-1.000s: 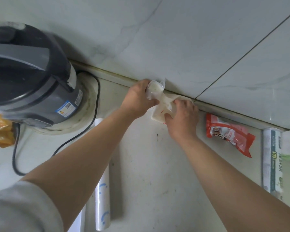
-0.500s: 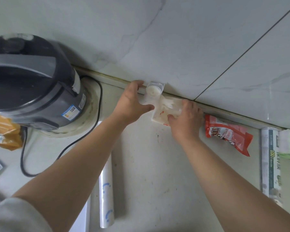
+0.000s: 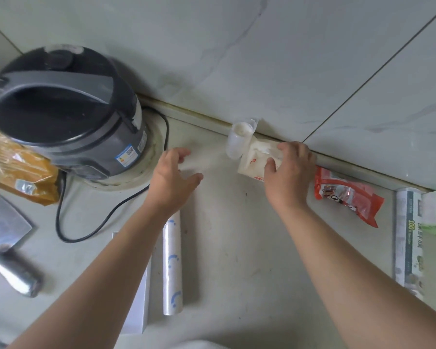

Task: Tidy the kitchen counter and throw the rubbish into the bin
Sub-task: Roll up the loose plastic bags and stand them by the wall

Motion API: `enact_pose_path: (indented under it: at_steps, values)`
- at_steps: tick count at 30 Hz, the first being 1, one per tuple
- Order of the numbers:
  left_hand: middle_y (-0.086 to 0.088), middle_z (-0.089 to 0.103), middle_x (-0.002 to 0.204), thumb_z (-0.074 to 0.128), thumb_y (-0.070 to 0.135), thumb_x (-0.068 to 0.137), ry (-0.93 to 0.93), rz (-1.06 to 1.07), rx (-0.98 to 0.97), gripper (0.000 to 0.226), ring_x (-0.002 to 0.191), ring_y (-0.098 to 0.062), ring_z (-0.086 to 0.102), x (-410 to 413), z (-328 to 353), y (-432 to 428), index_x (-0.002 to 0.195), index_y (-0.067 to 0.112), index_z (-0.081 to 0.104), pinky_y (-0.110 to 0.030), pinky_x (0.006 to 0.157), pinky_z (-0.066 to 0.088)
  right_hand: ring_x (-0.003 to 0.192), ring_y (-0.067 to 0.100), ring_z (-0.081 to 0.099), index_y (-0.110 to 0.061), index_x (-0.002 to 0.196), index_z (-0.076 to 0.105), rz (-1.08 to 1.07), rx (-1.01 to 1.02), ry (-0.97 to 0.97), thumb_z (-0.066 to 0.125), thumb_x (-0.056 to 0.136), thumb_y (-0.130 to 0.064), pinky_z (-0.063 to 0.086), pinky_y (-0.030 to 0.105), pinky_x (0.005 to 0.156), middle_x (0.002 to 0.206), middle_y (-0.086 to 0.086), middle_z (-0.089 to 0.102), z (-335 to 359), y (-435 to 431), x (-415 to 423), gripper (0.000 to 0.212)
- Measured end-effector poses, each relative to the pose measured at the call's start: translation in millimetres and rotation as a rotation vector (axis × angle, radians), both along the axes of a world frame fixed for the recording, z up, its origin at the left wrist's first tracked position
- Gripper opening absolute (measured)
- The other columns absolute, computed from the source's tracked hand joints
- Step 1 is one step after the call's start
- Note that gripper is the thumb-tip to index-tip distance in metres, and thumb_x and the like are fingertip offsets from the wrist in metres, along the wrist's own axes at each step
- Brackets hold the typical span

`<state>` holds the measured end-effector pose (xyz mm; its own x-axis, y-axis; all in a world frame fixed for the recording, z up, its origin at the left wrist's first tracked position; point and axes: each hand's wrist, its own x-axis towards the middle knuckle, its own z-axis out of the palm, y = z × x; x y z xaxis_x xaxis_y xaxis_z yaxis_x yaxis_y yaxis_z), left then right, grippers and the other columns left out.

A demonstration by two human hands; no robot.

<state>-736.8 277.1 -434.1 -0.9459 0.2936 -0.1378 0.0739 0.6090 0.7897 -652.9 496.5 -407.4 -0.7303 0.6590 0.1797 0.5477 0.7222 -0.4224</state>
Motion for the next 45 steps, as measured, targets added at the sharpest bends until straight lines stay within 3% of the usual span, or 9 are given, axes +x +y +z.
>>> enact_pose_path:
  at_steps: [4, 8, 17, 24, 29, 32, 38, 43, 45]
  values:
    - [-0.006, 0.058, 0.126, 0.081, 0.016, 0.081, -0.012, -0.033, -0.141, 0.052, 0.101, -0.014, 0.055, 6, -5, -25, 0.128, 0.012, 0.059, -0.033, 0.088, 0.050, 0.099, 0.042, 0.054, -0.005, 0.109, 0.066, 0.188, -0.052, 0.022, 0.072, 0.079, -0.007, 0.040, 0.045, 0.083, 0.110, 0.019, 0.061, 0, -47, 4, 0.031]
    - [-0.008, 0.057, 0.126, 0.083, 0.025, 0.080, -0.074, -0.047, -0.288, 0.058, 0.104, -0.024, 0.061, 16, -10, -46, 0.130, 0.011, 0.057, -0.031, 0.084, 0.046, 0.104, 0.040, 0.052, -0.003, 0.115, 0.062, 0.342, -0.252, -0.125, 0.068, 0.085, -0.012, 0.042, 0.045, 0.091, 0.112, 0.019, 0.059, -9, -99, 21, 0.033]
    - [-0.015, 0.064, 0.116, 0.081, 0.034, 0.078, -0.221, -0.032, -0.419, 0.062, 0.105, -0.035, 0.063, 32, -11, -55, 0.120, 0.006, 0.045, -0.034, 0.076, 0.046, 0.096, 0.029, 0.052, -0.011, 0.106, 0.057, 0.342, -0.481, -0.271, 0.067, 0.088, -0.023, 0.043, 0.035, 0.081, 0.100, 0.004, 0.054, -5, -162, 78, 0.023]
    - [-0.001, 0.066, 0.108, 0.086, 0.031, 0.076, -0.252, 0.021, -0.045, 0.068, 0.077, -0.011, 0.066, 38, 30, -54, 0.131, 0.018, 0.048, -0.028, 0.067, 0.050, 0.090, 0.016, 0.055, -0.019, 0.112, 0.057, 0.179, -0.540, -0.212, 0.070, 0.085, -0.031, 0.039, 0.025, 0.077, 0.099, -0.005, 0.056, 20, -164, 98, 0.031]
    - [0.010, 0.065, 0.109, 0.088, 0.027, 0.076, -0.195, -0.034, 0.259, 0.060, 0.086, -0.006, 0.069, 58, 72, -54, 0.125, 0.023, 0.053, -0.023, 0.068, 0.056, 0.098, 0.015, 0.058, -0.020, 0.127, 0.054, 0.114, -0.611, -0.141, 0.070, 0.086, -0.037, 0.040, 0.025, 0.080, 0.114, -0.004, 0.058, 42, -167, 93, 0.047]
    - [0.014, 0.067, 0.112, 0.088, 0.027, 0.074, -0.186, -0.107, 0.367, 0.055, 0.087, -0.002, 0.072, 66, 88, -57, 0.119, 0.027, 0.057, -0.024, 0.074, 0.059, 0.089, 0.011, 0.064, -0.024, 0.106, 0.059, 0.105, -0.620, -0.082, 0.071, 0.084, -0.036, 0.042, 0.021, 0.066, 0.103, -0.009, 0.064, 53, -166, 84, 0.028]
    - [0.019, 0.070, 0.112, 0.085, 0.023, 0.077, -0.155, -0.250, 0.371, 0.050, 0.099, 0.008, 0.067, 56, 99, -63, 0.119, 0.032, 0.061, -0.012, 0.074, 0.053, 0.085, 0.010, 0.064, -0.024, 0.095, 0.060, 0.116, -0.667, 0.030, 0.074, 0.084, -0.032, 0.050, 0.028, 0.073, 0.092, -0.008, 0.067, 59, -163, 65, 0.019]
    - [0.010, 0.070, 0.116, 0.080, 0.019, 0.085, -0.110, -0.248, 0.348, 0.046, 0.104, -0.002, 0.068, 30, 97, -51, 0.127, 0.021, 0.062, -0.023, 0.084, 0.056, 0.087, 0.007, 0.064, -0.025, 0.100, 0.063, 0.131, -0.676, 0.109, 0.068, 0.090, -0.036, 0.045, 0.023, 0.070, 0.098, -0.008, 0.068, 64, -154, 30, 0.015]
    - [0.012, 0.070, 0.113, 0.080, 0.022, 0.085, -0.089, -0.232, 0.343, 0.042, 0.100, 0.003, 0.067, 15, 96, -42, 0.124, 0.025, 0.063, -0.015, 0.081, 0.053, 0.088, 0.004, 0.063, -0.025, 0.102, 0.064, 0.132, -0.677, 0.114, 0.068, 0.090, -0.035, 0.044, 0.020, 0.069, 0.099, -0.008, 0.068, 67, -145, 14, 0.017]
